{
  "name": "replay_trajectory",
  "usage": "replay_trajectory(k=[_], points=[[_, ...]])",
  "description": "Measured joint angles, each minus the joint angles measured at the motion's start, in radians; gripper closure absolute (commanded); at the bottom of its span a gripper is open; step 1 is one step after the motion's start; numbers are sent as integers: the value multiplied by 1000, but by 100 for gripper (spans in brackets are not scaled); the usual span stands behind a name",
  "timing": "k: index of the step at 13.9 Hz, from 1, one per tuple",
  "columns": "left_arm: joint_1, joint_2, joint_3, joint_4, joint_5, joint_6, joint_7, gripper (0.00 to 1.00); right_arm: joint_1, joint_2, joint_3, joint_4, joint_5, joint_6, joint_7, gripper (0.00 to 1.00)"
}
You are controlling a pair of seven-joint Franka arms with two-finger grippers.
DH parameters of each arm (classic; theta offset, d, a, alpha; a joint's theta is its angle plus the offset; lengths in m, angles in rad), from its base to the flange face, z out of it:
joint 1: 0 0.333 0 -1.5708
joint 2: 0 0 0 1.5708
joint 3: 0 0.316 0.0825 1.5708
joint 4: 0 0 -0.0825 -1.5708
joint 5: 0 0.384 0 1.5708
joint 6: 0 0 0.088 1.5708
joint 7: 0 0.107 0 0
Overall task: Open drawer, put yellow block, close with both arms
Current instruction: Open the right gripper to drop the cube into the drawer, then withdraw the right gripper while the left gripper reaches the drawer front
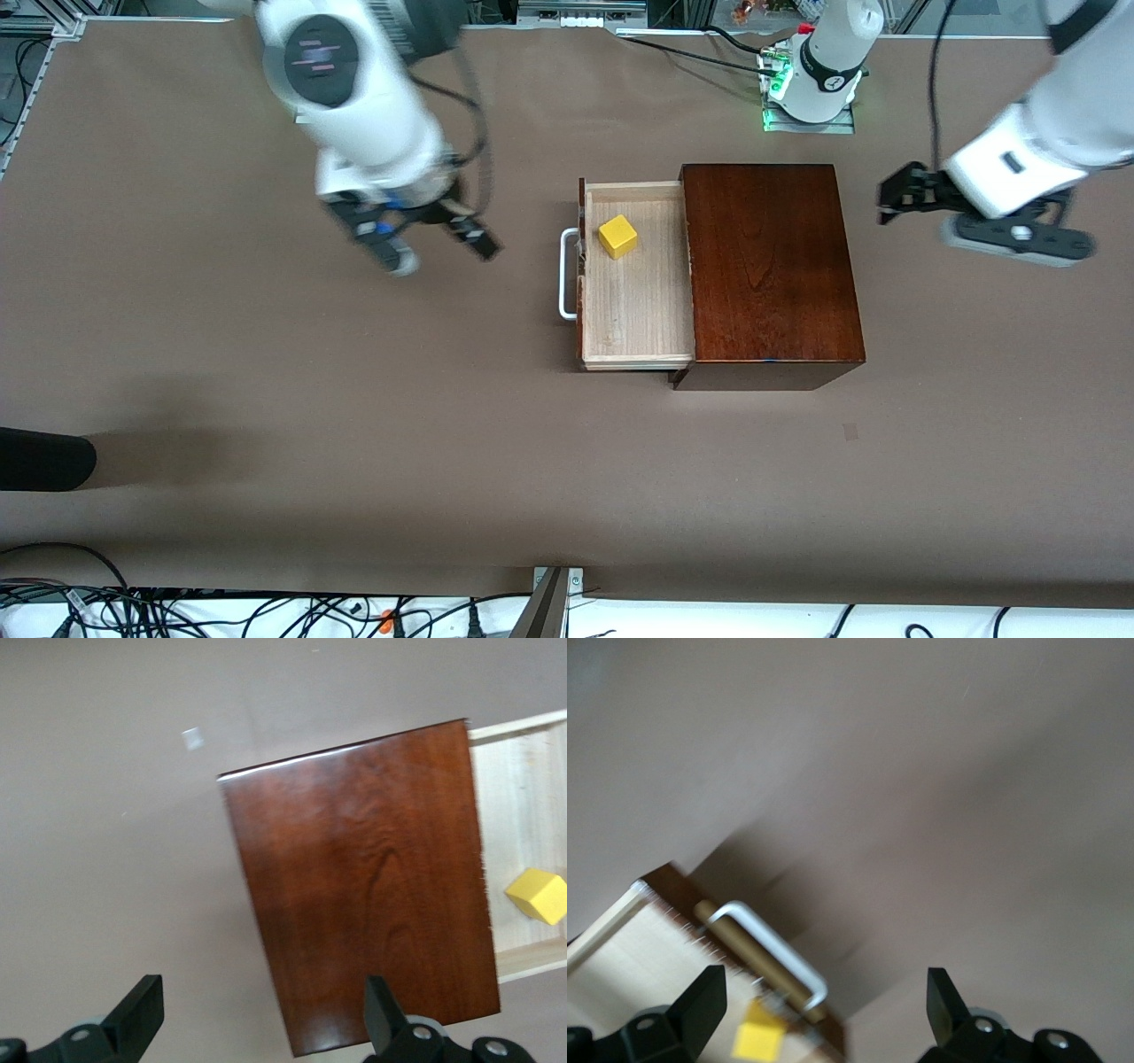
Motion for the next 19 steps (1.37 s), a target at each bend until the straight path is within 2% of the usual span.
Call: replay_trajectory(k=[1, 3, 7, 8, 9, 12, 13, 16, 19], points=[[-2, 8, -41, 1, -1, 13, 0, 0, -7, -11, -47, -2, 0, -42, -107, 0], [-7, 26, -139, 3, -2, 24, 0, 0, -57, -30, -95, -7, 0, -119, -323, 0], [-34, 80, -342, 27, -1, 44, 47, 0, -240, -63, -94, -41, -18, -175, -646, 0], [-52, 103, -369, 39, -1, 55, 98, 0, -287, -83, -68, -67, -54, -169, -722, 0], [-82, 131, -381, 59, -1, 66, 149, 0, -351, -112, -8, -105, -108, -147, -793, 0], [-201, 238, -387, 131, 26, 110, 261, 0, -577, -222, 246, -234, -236, -60, -897, 0], [-246, 275, -388, 146, 55, 146, 300, 0, -633, -253, 299, -270, -248, -31, -940, 0], [-362, 383, -388, 159, 151, 282, 422, 0, -767, -297, 357, -309, -254, 4, -1101, 0], [-387, 471, -384, 166, 193, 373, 557, 0, -837, -327, 392, -301, -253, -36, -1138, 0]])
